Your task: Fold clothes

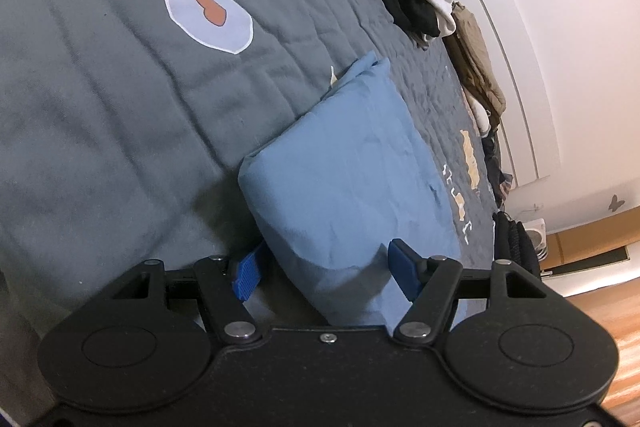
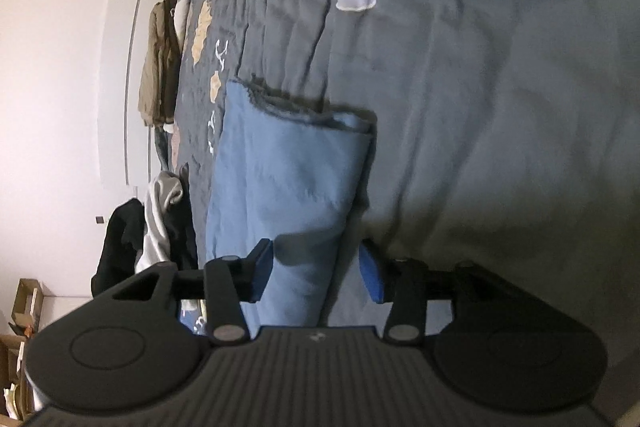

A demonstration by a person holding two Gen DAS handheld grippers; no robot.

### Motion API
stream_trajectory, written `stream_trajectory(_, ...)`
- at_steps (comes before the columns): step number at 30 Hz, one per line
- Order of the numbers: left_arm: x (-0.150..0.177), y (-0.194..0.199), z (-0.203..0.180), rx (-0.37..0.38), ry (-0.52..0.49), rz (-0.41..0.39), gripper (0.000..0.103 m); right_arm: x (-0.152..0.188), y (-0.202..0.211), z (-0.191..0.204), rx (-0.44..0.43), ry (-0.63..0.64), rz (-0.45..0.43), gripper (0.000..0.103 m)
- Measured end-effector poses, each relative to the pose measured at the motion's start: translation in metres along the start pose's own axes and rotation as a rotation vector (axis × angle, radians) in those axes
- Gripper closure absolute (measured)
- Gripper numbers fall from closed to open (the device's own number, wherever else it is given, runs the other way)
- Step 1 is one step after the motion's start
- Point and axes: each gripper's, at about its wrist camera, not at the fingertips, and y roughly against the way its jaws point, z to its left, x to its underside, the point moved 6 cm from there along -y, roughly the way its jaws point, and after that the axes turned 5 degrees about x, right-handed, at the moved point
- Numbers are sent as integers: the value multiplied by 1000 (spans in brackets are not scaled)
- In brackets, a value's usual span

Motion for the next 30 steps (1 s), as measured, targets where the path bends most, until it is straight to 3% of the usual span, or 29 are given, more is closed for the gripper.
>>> stream_trajectory(7, 2, 2, -3, -13, -39, -1, 38, -13, -4, 6, -14, 68, -63, 45)
stream_trajectory(18, 2, 2, -3, -15, -35, -1, 38, -17, -8, 9, -24, 66, -87, 39)
stream_trajectory(24, 2, 2, -3, -19, -43, -1, 38, -16, 6, 12, 68, 112, -157, 39)
stream_trajectory(27, 2, 2, -3, -20, -46, 0, 38, -14, -3, 17, 87, 174, -156, 32)
stream_trajectory(30, 2, 2, -3, -23, -51, -1, 38, -15, -10, 20, 51, 210, -162, 20)
